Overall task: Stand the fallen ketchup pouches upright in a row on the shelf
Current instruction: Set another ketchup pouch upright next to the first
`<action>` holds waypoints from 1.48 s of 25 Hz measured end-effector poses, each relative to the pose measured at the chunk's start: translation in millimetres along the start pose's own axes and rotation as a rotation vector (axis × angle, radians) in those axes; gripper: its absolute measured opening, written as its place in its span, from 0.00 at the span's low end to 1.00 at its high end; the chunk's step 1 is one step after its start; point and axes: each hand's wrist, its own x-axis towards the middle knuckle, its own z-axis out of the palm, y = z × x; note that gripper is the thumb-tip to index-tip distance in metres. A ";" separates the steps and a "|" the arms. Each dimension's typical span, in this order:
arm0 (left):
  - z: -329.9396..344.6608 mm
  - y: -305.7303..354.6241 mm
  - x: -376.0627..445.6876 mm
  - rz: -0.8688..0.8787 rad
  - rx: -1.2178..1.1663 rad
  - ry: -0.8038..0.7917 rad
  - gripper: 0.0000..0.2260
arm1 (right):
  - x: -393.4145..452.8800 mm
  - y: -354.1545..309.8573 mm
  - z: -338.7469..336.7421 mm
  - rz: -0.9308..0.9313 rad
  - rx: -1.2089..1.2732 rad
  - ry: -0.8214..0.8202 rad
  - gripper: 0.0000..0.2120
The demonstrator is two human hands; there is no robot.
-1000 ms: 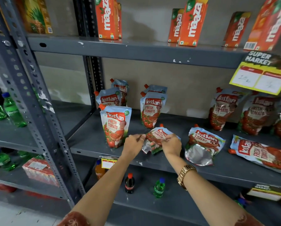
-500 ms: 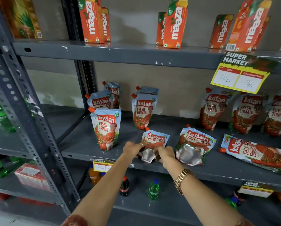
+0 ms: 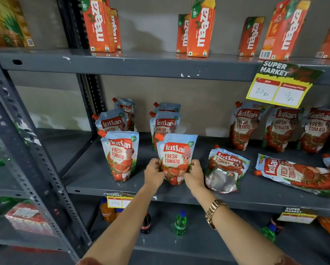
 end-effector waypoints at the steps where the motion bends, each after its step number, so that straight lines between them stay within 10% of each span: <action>1: 0.1 -3.7 -0.2 0.012 0.019 0.010 0.12 | 1.7 3.2 2.1 -0.009 -0.008 -0.007 0.16; 16: 21.1 19.3 -30.3 0.312 0.104 0.149 0.10 | 6.9 -19.8 -59.0 -0.260 0.073 0.691 0.16; 25: 109.8 45.0 -57.3 0.144 0.190 -0.080 0.15 | 18.6 22.5 -127.5 0.142 -0.128 0.435 0.19; 37: 167.9 56.4 -75.8 -0.152 0.097 0.033 0.20 | 32.9 42.1 -189.6 0.348 0.064 0.108 0.24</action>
